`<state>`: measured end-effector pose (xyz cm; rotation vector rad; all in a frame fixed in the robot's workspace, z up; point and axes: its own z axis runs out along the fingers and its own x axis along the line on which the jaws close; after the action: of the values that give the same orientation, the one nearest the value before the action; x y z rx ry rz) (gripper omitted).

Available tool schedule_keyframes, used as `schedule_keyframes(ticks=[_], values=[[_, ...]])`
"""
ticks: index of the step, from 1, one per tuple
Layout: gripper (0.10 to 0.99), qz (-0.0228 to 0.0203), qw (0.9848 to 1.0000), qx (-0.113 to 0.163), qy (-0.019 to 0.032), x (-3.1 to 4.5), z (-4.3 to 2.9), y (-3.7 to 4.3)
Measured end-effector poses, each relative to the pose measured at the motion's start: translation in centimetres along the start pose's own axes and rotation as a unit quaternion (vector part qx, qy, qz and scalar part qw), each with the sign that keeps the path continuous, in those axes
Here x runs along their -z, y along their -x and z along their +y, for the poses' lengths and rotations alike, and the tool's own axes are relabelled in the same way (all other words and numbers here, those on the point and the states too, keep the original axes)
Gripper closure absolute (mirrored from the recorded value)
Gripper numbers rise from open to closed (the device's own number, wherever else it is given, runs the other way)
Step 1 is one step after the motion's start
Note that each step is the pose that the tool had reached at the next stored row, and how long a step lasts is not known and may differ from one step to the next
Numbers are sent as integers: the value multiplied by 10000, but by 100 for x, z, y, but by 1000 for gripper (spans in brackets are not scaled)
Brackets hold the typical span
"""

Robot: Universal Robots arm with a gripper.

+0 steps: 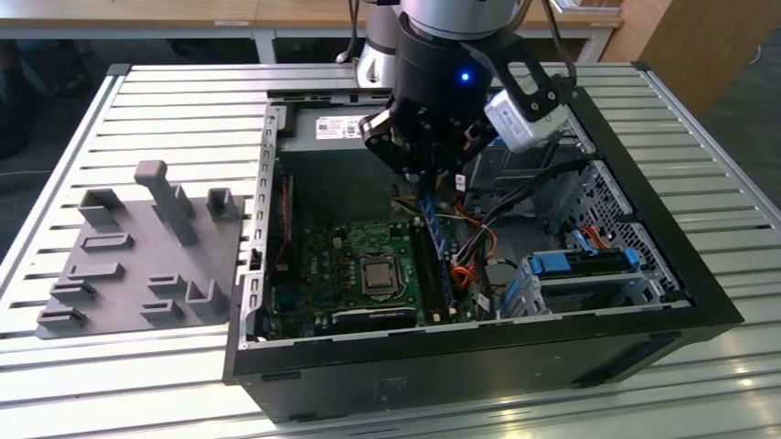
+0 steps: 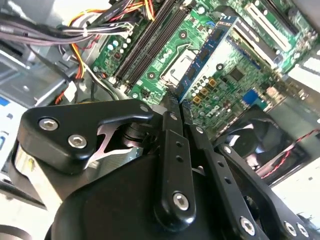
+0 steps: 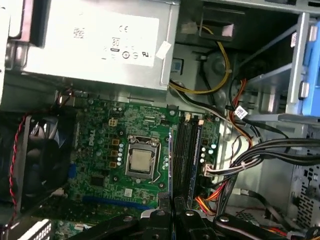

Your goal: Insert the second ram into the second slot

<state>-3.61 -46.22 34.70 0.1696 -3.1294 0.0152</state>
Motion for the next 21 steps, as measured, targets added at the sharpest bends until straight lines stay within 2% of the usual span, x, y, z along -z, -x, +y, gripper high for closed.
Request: schedule_keyframes(ticks=[4, 9, 15, 21], values=[[945, 3, 9993, -366, 2, -39, 1, 0], [945, 7, 9972, -749, 5, -119, 1, 3], [945, 7, 9970, -777, 6, -228, -7, 92], [945, 7, 9971, -760, 5, -336, -8, 115]])
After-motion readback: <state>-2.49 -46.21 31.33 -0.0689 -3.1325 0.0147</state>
